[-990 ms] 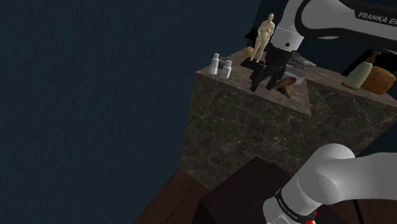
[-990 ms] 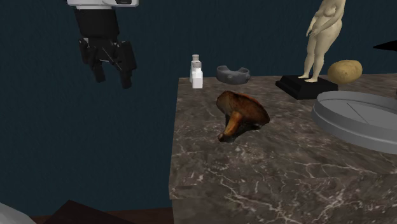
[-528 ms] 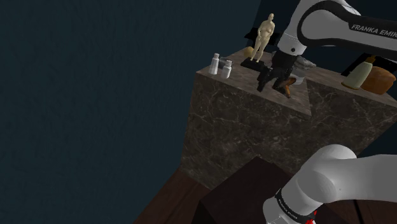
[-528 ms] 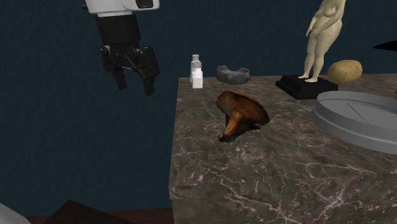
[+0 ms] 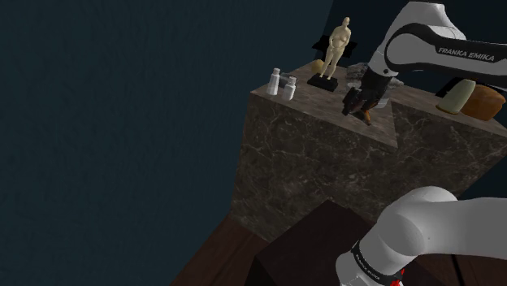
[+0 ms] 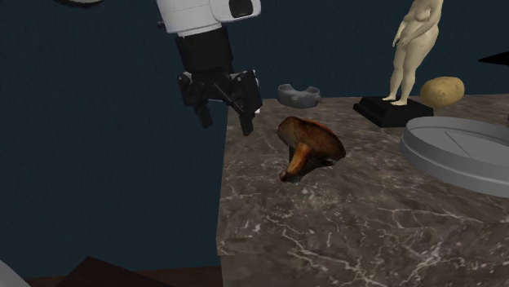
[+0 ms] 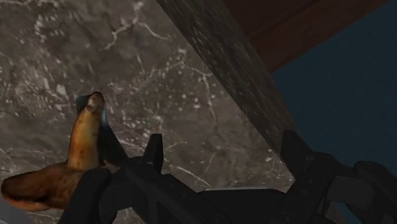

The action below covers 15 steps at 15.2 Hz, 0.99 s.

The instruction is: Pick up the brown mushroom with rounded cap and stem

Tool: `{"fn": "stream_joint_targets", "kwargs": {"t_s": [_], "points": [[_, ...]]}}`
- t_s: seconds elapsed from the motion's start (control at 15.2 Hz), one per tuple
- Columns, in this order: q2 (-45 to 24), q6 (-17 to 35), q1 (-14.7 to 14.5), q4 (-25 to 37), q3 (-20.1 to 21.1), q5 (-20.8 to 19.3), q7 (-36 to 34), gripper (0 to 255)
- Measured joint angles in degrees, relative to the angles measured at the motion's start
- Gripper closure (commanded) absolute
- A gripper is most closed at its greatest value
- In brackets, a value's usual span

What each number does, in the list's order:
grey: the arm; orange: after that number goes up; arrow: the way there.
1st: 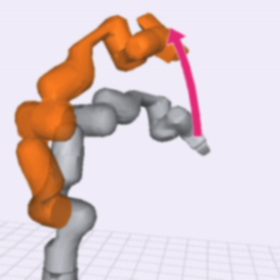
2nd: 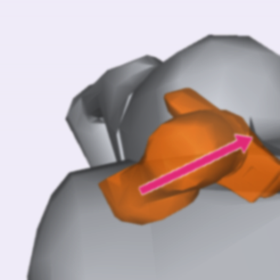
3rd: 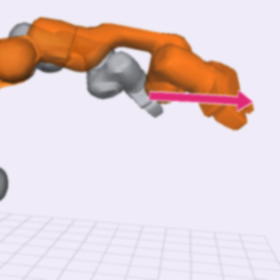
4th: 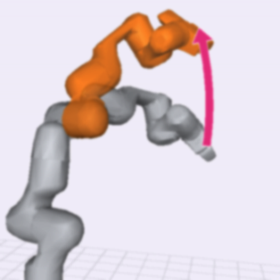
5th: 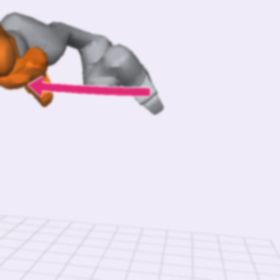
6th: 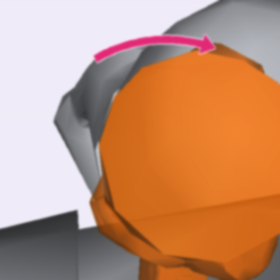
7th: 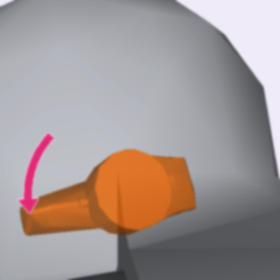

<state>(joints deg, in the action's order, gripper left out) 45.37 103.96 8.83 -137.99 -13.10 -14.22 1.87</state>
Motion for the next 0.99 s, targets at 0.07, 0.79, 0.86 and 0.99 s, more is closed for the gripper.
{"fn": "stream_joint_targets", "kwargs": {"t_s": [0.07, 0.79, 0.86, 0.99], "points": [[-0.3, 1.2, 0.6, -0.1, -1.1, -1.0, 0.8, 0], [-4.6, 13.1, 4.8, 0.3, -10.2, -8.2, 6.4, 0], [-4.7, 13.9, 4.9, -0.5, -10.4, -8.4, 6.3, 0], [-4.7, 15.5, 5.1, -2.0, -10.8, -8.8, 6.1, 0]]}}
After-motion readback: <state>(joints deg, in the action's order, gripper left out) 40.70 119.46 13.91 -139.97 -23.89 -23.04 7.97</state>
